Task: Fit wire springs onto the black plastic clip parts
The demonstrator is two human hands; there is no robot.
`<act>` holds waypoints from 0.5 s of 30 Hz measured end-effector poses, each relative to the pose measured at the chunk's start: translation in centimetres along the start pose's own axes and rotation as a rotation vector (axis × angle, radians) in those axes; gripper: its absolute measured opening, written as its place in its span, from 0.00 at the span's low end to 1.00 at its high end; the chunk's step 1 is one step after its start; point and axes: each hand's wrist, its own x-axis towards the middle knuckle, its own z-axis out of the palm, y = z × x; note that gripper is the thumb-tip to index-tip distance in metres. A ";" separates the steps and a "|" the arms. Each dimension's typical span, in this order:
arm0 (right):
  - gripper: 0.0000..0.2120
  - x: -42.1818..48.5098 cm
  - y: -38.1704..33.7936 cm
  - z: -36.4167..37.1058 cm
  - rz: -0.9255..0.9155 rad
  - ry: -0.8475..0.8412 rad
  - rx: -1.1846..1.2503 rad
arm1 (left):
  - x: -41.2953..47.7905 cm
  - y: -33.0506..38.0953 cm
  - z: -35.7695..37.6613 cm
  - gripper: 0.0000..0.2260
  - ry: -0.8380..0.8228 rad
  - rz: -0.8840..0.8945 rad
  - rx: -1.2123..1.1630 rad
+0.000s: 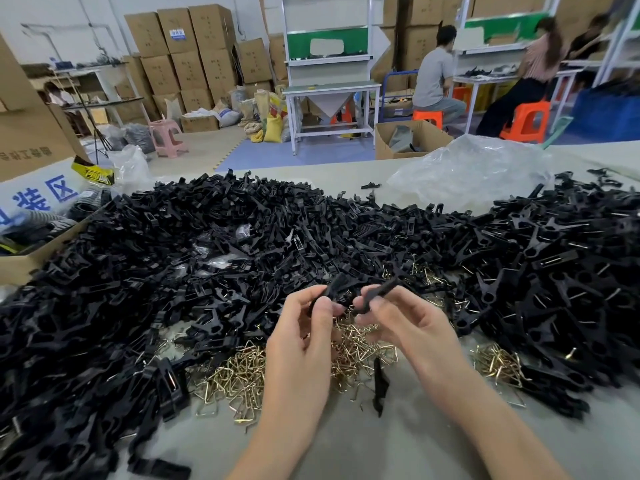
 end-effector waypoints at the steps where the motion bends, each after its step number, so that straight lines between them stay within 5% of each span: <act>1: 0.08 0.1 -0.1 -0.2 0.018 0.029 0.037 | 0.2 -0.1 -0.3 0.08 0.020 -0.004 -0.005; 11: 0.07 0.5 0.6 -0.9 0.048 0.042 0.095 | 0.2 -0.3 -0.5 0.09 -0.045 -0.004 -0.043; 15: 0.14 0.6 1.0 -1.3 0.096 -0.004 0.121 | 0.1 -0.3 -0.4 0.13 -0.042 0.021 -0.016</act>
